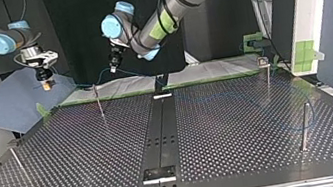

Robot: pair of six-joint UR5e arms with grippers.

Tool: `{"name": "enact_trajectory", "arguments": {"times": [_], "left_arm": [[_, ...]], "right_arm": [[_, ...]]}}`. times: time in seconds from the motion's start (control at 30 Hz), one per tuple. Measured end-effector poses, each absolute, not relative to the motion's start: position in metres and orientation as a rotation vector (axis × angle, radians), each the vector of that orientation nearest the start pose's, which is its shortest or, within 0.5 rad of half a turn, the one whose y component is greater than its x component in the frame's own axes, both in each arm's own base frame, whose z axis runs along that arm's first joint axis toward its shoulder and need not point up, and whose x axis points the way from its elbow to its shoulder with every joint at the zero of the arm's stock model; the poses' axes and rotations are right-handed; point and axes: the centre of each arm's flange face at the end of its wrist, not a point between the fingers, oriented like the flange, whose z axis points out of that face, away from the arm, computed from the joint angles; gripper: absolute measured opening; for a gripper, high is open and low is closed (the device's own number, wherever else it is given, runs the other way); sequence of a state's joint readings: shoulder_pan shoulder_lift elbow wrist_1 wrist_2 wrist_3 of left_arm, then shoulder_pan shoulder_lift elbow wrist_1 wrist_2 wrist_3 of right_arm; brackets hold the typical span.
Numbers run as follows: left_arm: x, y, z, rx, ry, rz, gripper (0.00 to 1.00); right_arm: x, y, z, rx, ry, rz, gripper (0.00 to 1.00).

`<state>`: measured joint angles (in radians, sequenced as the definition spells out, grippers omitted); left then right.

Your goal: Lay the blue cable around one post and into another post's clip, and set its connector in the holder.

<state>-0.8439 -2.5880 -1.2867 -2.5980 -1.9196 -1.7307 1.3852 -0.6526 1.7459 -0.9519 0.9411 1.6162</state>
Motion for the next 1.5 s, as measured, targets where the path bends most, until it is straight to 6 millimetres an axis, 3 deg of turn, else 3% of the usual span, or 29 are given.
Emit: {"name": "enact_trajectory", "arguments": {"times": [0.17,0.6,1.2,1.5], "left_arm": [[0.408,-0.611,0.018,0.343,1.725,-0.432,0.0],[0.405,-0.609,0.016,0.364,1.738,-0.415,0.0],[0.414,-0.597,0.008,0.352,1.742,-0.423,0.0],[0.421,-0.584,-0.023,0.353,1.786,-0.407,0.0]], "right_arm": [[0.077,-0.611,-0.031,1.58,-1.144,1.545,0.0],[0.073,-0.613,-0.03,1.555,-1.156,1.547,0.0],[0.089,-0.613,-0.036,1.52,-1.161,1.596,0.0],[0.091,-0.612,-0.044,1.518,-1.175,1.609,0.0]]}}
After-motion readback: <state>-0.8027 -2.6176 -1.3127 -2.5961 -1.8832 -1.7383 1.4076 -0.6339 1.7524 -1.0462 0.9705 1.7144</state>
